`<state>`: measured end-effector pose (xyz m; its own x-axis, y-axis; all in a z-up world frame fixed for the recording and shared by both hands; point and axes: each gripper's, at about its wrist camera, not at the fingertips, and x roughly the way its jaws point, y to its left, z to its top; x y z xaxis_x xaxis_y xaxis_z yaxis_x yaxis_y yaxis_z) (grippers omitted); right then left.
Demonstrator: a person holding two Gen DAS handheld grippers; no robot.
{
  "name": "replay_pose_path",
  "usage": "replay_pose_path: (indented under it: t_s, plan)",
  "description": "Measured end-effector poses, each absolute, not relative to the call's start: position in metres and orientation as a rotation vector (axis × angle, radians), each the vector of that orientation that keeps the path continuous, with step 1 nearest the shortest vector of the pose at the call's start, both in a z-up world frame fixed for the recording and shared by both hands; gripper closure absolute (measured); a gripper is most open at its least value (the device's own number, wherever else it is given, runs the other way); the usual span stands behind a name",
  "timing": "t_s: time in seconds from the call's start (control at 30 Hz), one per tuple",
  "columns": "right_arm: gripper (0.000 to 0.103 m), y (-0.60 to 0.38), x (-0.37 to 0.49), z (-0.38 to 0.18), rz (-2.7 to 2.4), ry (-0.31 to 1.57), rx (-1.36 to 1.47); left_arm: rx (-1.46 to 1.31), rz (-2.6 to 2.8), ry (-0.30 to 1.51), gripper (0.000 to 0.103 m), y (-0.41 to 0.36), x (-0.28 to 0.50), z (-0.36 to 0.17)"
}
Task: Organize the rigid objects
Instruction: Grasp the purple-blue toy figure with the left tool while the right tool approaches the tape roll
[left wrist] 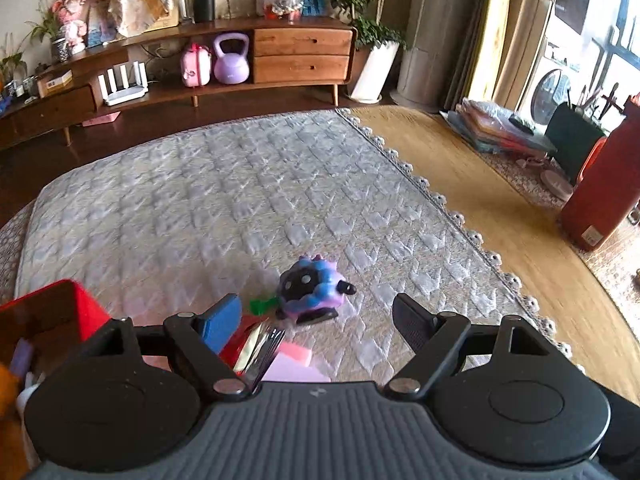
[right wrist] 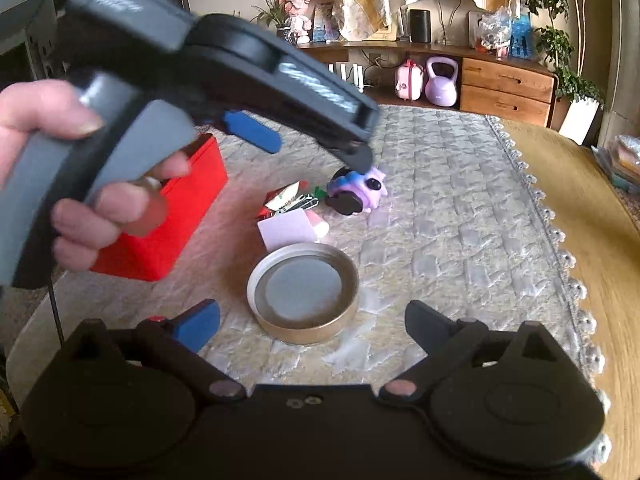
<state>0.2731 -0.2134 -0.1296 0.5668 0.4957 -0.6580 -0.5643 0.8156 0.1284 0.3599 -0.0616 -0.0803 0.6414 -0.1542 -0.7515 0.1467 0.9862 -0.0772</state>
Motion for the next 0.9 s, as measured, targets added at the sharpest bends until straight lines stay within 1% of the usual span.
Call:
replay_pose_path:
  t_s: [0.07, 0.17, 0.37, 0.6, 0.9]
  plan:
    - [0.006, -0.211, 0.277, -0.133, 0.629, 0.747, -0.104, 0.004, -0.182, 0.871, 0.020, -0.067, 0.369, -0.087]
    - [0.010, -0.205, 0.281, -0.138, 0.643, 0.758, -0.120, 0.023, -0.199, 0.895, 0.020, -0.072, 0.381, -0.097]
    - [0.014, -0.195, 0.288, -0.144, 0.655, 0.749, -0.143, 0.066, -0.191, 0.920, 0.020, -0.079, 0.398, -0.117]
    - [0.023, -0.188, 0.294, -0.150, 0.659, 0.756, -0.152, 0.097, -0.176, 0.927, 0.020, -0.083, 0.408, -0.134]
    - [0.025, -0.182, 0.297, -0.154, 0.646, 0.747, -0.172, 0.126, -0.174, 0.883, 0.020, -0.085, 0.407, -0.139]
